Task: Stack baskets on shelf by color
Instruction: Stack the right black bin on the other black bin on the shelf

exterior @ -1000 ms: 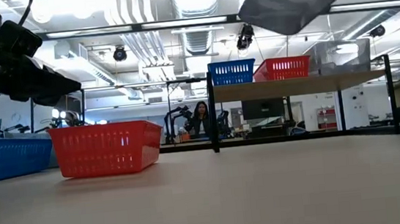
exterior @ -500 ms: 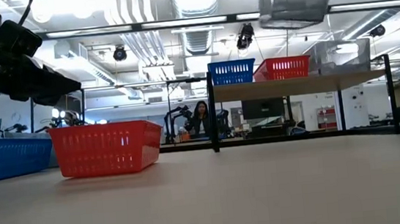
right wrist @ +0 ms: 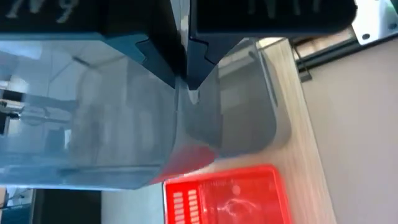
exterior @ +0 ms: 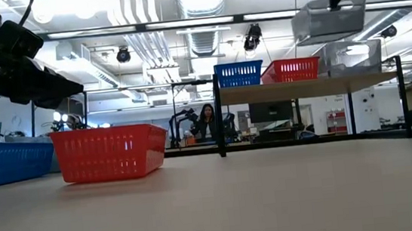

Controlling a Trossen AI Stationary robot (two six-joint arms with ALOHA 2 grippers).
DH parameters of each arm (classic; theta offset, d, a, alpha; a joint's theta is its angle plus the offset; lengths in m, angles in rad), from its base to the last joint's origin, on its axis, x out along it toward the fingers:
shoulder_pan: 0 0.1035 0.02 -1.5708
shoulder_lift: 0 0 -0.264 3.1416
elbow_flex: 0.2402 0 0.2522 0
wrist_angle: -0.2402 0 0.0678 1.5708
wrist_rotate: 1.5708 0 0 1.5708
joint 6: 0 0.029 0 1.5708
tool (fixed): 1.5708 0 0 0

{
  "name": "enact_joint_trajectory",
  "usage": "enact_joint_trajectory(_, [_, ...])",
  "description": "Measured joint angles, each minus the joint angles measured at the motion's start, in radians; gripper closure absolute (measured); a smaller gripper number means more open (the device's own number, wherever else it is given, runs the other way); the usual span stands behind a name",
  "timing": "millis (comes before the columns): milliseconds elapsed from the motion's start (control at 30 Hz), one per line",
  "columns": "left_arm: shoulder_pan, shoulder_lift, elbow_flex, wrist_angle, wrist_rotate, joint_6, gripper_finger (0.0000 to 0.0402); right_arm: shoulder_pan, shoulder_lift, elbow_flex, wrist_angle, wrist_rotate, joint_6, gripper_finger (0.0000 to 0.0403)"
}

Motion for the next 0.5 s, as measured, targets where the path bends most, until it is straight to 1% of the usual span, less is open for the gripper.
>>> enact_joint_trajectory(167, [0.000, -0.001, 0.000, 0.000, 0.000, 0.000, 0.0379, -0.002, -0.062, -0.071, 0.000, -0.006, 0.001, 0.0394])
enact_joint_trajectory(333, [0.000, -0.001, 0.000, 0.000, 0.000, 0.000, 0.0379, -0.002, -0.093, -0.160, 0.000, -0.010, -0.005, 0.0394])
enact_joint_trajectory(500, [0.000, 0.000, 0.000, 0.000, 0.000, 0.000, 0.0379, -0.001, -0.103, -0.207, 0.002, -0.058, -0.029, 0.0394])
